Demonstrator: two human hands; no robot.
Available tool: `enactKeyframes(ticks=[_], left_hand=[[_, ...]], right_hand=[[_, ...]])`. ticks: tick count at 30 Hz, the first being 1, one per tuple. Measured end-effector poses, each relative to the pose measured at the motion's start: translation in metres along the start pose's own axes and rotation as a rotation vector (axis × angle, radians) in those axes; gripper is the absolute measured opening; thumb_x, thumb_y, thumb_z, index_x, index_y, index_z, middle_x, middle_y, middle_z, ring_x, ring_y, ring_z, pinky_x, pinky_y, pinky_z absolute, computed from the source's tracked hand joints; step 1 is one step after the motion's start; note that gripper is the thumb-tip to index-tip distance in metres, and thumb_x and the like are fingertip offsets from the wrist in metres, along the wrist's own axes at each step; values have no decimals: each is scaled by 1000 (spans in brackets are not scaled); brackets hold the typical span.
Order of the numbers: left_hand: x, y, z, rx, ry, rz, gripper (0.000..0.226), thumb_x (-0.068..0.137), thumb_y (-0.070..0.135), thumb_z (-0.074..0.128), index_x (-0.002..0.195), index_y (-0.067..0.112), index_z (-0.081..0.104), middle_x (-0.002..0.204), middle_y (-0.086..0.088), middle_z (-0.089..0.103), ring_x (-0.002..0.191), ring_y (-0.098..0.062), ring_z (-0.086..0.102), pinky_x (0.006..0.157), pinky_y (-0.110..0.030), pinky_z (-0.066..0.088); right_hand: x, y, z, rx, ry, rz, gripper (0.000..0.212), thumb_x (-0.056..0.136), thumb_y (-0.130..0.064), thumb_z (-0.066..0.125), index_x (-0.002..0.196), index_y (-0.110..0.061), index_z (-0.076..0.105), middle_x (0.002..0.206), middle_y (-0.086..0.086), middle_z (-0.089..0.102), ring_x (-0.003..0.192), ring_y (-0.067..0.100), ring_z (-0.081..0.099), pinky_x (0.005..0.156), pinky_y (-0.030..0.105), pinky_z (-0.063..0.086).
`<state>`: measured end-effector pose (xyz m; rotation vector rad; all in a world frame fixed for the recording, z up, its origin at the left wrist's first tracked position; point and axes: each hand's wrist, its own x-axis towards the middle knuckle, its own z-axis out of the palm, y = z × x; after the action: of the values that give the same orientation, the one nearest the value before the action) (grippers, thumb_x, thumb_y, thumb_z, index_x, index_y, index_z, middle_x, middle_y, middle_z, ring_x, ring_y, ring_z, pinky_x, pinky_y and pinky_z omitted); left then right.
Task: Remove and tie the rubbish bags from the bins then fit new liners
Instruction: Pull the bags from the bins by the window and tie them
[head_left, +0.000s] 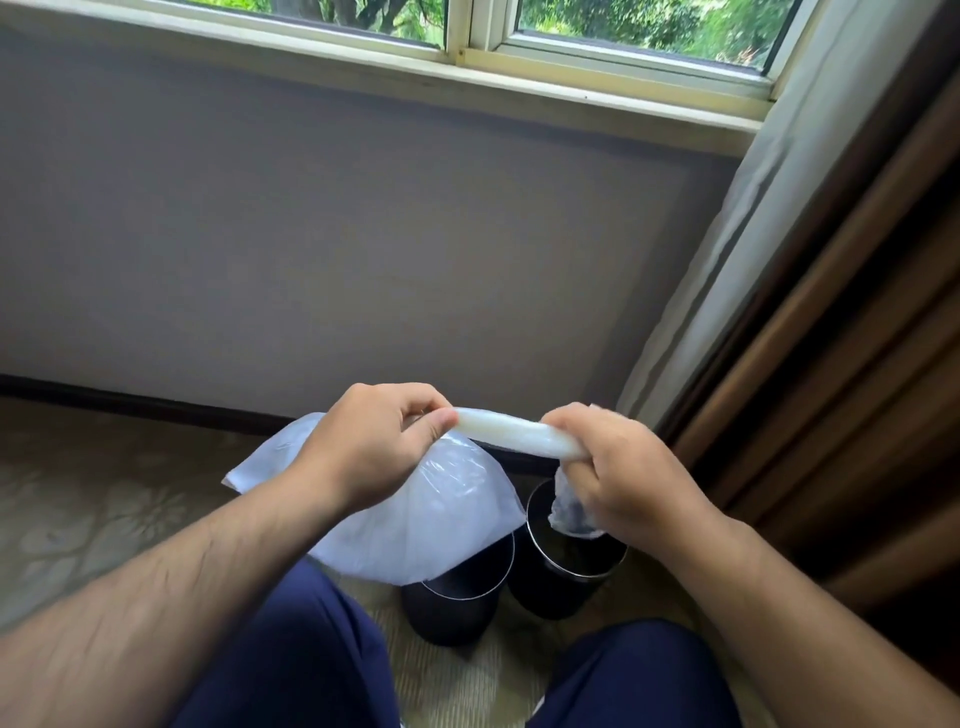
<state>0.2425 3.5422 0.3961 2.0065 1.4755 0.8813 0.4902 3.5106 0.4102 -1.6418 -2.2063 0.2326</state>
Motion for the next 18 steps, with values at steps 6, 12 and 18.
enactKeyframes(ticks=[6,12,18], left_hand=[[2,-8,-5,-33,69,-10,10,94,42,63,90,40,71,76,20,69,75,-1,63,69,-21,48],[4,-14,-8,-82,130,-19,8,93,38,63,95,43,70,77,16,68,74,1,60,64,-7,40],[1,-16,3,58,34,77,13,95,45,55,92,41,67,79,15,70,80,-7,64,74,-34,52]], right_hand=[[2,-3,-3,98,-164,104,18,89,-16,51,95,-29,60,63,-11,60,61,12,57,62,35,48],[-3,-9,-21,696,-428,94,24,90,-35,62,91,-15,76,73,-4,58,67,10,55,64,21,45],[-8,-14,-20,1089,-309,46,31,79,-39,66,70,-11,73,113,3,64,86,18,62,87,40,47]])
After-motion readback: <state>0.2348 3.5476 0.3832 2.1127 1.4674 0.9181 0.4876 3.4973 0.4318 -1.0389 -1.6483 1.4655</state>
